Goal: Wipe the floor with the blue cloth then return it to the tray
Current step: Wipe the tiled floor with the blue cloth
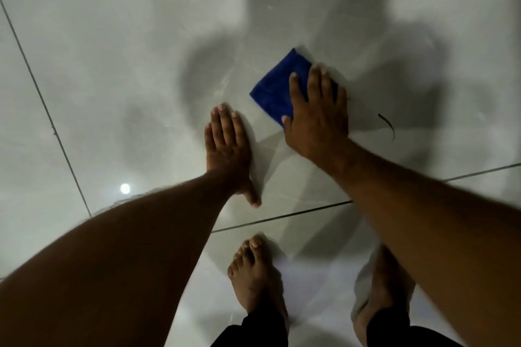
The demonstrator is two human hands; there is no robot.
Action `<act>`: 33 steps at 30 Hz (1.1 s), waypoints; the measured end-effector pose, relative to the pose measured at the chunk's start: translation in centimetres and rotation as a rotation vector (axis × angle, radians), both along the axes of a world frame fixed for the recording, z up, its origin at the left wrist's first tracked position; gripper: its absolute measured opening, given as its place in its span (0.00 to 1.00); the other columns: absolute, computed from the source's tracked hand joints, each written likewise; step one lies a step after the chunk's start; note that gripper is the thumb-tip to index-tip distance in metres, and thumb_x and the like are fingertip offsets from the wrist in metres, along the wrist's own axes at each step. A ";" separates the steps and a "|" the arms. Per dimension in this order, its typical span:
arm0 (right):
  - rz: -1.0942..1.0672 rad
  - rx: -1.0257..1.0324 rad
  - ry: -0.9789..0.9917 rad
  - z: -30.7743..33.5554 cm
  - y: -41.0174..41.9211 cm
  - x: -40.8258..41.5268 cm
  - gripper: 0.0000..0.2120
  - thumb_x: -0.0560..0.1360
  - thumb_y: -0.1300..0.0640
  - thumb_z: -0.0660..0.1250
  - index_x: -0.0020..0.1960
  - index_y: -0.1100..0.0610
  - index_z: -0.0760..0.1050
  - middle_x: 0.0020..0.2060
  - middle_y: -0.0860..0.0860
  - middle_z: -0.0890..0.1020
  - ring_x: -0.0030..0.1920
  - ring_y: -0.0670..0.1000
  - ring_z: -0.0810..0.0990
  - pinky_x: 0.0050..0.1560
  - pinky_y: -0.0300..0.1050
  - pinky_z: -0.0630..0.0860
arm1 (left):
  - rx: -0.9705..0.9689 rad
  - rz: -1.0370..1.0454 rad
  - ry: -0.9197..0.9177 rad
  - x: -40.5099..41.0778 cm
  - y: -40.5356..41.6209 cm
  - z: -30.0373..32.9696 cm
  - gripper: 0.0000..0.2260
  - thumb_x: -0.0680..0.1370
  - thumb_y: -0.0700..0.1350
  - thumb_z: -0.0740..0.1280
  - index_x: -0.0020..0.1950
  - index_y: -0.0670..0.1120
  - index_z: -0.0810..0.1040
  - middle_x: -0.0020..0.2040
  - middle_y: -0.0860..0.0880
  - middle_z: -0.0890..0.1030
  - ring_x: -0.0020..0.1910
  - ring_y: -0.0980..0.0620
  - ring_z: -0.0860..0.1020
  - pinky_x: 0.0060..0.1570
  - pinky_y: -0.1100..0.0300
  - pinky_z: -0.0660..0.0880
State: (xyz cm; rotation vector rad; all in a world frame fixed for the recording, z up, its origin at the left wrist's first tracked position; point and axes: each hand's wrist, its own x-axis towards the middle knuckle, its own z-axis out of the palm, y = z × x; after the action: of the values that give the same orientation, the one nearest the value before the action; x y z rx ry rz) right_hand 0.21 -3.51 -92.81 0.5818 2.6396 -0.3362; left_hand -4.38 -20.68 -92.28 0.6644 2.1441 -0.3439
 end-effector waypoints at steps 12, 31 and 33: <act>-0.363 -0.078 0.028 -1.4 -4.9 -0.2 0.43 0.78 0.41 0.60 0.78 0.67 0.45 0.77 0.70 0.46 0.77 0.69 0.45 0.76 0.65 0.45 | -0.007 0.003 -0.007 0.2 0.1 -0.1 0.86 0.37 0.72 0.77 0.68 0.37 0.19 0.68 0.33 0.19 0.67 0.33 0.19 0.67 0.41 0.25; -0.250 0.156 0.276 -3.7 0.9 9.1 0.31 0.80 0.42 0.54 0.79 0.55 0.55 0.77 0.67 0.54 0.77 0.69 0.53 0.75 0.64 0.50 | 0.013 0.003 -0.024 0.0 -0.4 -0.6 0.88 0.30 0.75 0.71 0.70 0.38 0.21 0.70 0.34 0.21 0.70 0.34 0.22 0.68 0.41 0.27; -0.106 0.074 0.217 -2.7 -2.2 15.2 0.32 0.79 0.43 0.58 0.79 0.54 0.56 0.78 0.67 0.53 0.77 0.69 0.51 0.75 0.66 0.52 | -0.002 0.010 -0.024 0.1 -0.3 -0.3 0.88 0.31 0.74 0.72 0.69 0.37 0.20 0.70 0.33 0.21 0.69 0.34 0.21 0.69 0.41 0.27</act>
State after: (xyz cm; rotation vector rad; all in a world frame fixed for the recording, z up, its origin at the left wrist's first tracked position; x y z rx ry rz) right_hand 15.44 -5.74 -95.52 0.7500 2.8455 -0.3520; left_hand -4.25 -20.97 -92.57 0.6536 2.1233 -0.3319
